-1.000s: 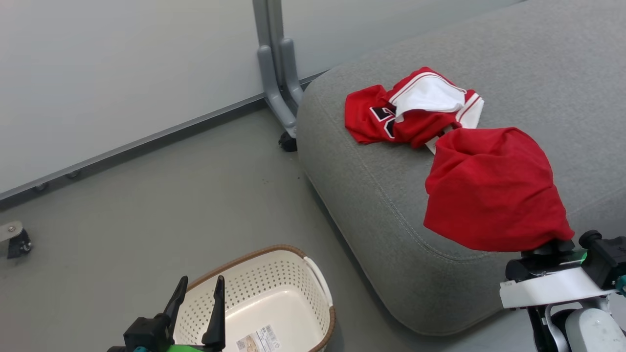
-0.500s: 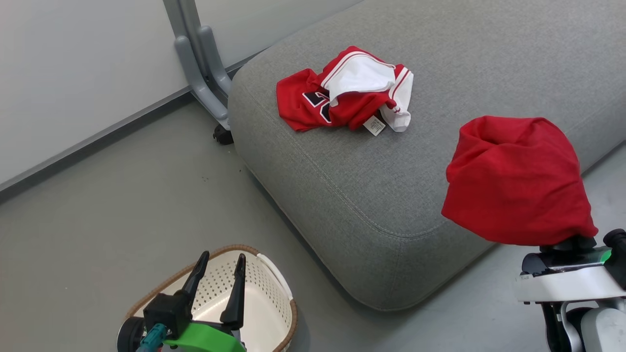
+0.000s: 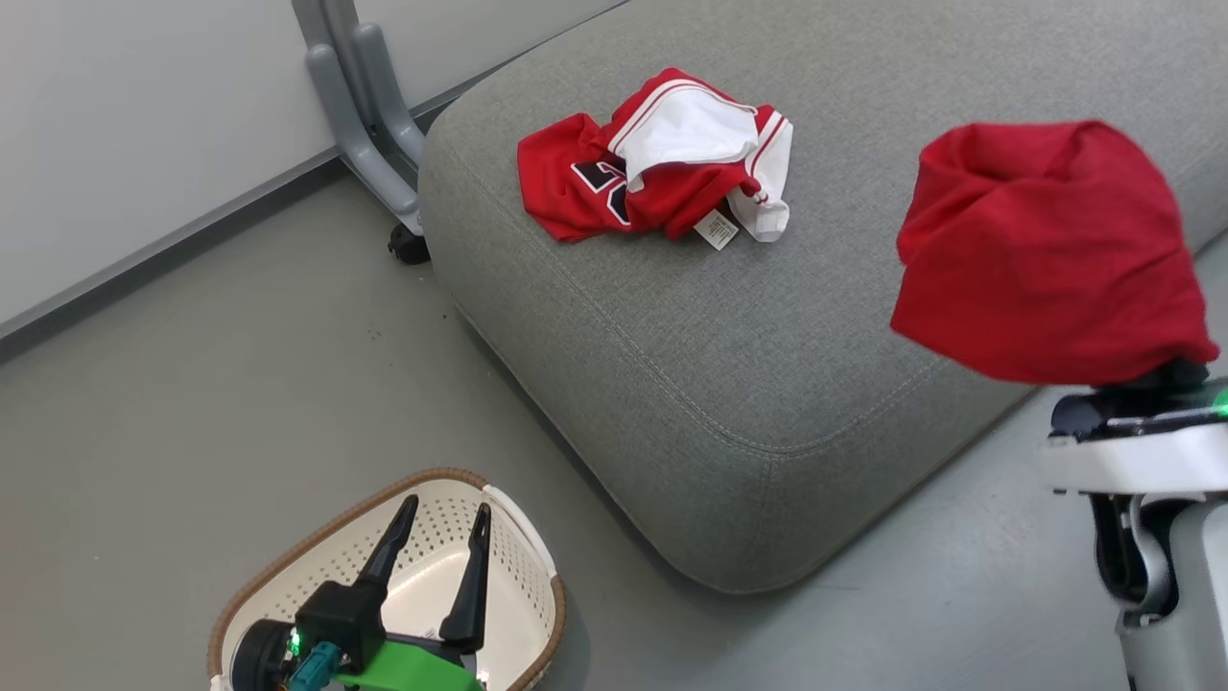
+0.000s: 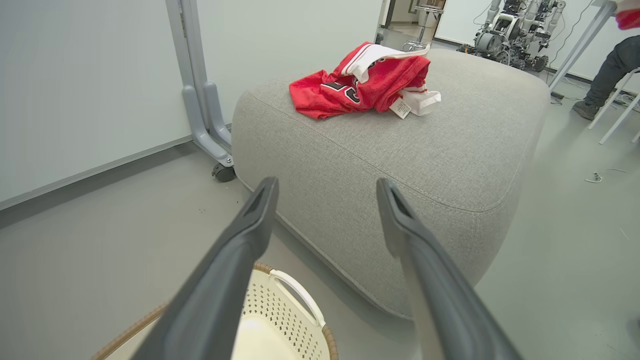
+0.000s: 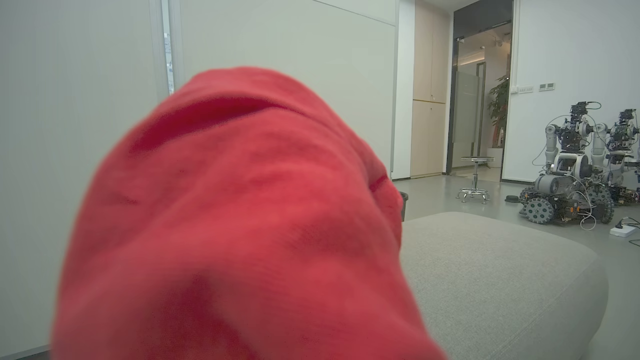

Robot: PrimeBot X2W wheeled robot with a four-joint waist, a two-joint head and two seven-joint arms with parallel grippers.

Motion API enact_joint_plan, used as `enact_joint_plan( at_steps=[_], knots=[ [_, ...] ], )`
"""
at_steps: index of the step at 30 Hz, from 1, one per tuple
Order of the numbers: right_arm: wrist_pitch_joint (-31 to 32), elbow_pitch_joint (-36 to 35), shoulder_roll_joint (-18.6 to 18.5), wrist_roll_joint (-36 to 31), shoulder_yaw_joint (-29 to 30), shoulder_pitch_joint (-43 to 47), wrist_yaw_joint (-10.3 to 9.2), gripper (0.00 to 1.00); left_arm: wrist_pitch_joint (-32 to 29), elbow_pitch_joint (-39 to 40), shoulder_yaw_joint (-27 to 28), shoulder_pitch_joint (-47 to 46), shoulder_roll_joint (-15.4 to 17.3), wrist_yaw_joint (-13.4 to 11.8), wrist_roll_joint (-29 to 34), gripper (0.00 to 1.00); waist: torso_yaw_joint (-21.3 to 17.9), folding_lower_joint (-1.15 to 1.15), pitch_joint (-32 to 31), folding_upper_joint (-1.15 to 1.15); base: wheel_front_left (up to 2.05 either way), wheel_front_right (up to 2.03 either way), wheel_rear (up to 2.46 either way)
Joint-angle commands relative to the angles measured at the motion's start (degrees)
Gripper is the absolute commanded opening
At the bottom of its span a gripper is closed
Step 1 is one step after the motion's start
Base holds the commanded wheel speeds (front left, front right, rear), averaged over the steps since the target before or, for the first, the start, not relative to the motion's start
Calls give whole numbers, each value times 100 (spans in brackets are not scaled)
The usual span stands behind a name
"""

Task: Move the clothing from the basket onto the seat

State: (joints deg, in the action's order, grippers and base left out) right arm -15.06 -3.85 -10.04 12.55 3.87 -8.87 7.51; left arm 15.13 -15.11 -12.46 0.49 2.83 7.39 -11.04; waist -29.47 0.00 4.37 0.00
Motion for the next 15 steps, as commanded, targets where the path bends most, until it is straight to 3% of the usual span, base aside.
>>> enact_joint_plan(
  at_steps=[1,15],
  knots=[
    [-17,26,-19,76,72,-308,-4,0,1,83,0,-144,78,17,57,100,119,0,342,0,0,0,0],
    [-17,1018,-687,288,446,-3043,-3,0,2,701,-680,-1295,657,17,119,100,1022,0,2142,0,0,0,0]
  ],
)
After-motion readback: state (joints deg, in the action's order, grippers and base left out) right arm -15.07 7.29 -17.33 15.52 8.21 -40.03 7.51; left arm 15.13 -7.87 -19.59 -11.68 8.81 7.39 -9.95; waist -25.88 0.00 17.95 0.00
